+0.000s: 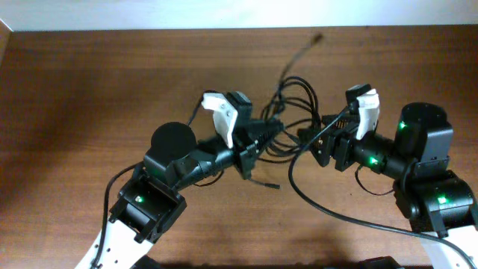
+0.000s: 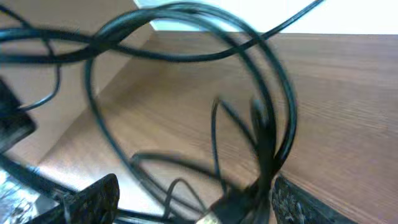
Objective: Untangle cables
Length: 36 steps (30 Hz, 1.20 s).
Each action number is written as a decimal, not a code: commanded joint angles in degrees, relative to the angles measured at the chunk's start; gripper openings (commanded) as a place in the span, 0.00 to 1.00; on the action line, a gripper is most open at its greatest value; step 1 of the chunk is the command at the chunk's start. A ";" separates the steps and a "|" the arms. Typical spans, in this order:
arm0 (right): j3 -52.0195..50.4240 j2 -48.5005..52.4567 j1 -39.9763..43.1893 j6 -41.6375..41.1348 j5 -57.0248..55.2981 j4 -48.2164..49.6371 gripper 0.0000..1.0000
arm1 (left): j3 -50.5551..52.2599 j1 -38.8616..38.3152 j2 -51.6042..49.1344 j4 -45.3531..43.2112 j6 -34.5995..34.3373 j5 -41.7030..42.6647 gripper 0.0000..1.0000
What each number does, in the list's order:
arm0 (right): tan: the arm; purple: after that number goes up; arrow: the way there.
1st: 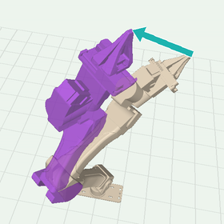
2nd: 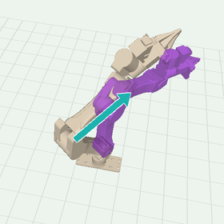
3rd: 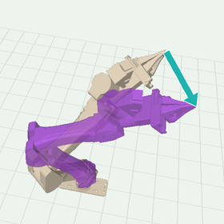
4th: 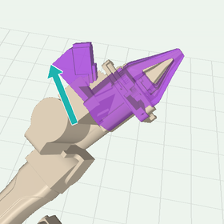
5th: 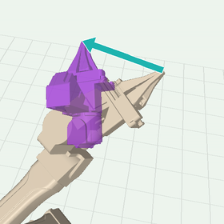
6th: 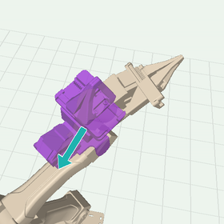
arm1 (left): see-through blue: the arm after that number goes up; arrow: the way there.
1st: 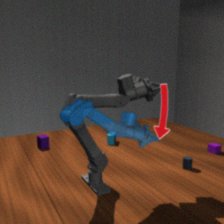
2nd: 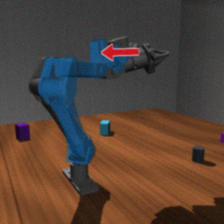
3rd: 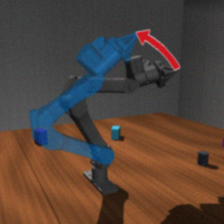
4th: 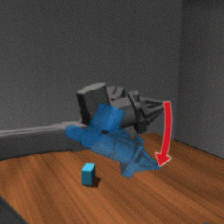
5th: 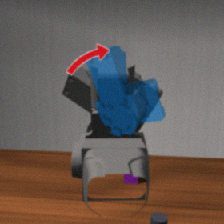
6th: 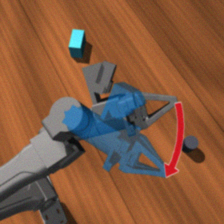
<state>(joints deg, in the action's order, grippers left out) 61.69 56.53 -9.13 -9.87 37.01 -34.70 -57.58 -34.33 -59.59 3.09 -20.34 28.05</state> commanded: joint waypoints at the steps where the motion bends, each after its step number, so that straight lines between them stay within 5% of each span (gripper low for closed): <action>1: 1.33 -1.64 0.22 -0.28 -8.00 -0.48 0.77 | -0.63 -0.02 0.48 -1.05 8.76 5.64 0.00; 11: 1.33 -6.36 0.20 -0.24 -25.14 -1.75 0.84 | -0.63 -0.02 0.46 -0.90 14.47 5.66 0.00; 36: 1.33 -3.63 0.20 -0.02 -31.74 -4.35 0.84 | -0.63 -0.04 0.46 -9.46 14.45 20.92 0.00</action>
<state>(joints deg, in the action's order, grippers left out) 61.73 51.00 -9.13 -10.26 6.92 -38.89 -57.56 -34.33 -59.59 -4.19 -7.01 43.40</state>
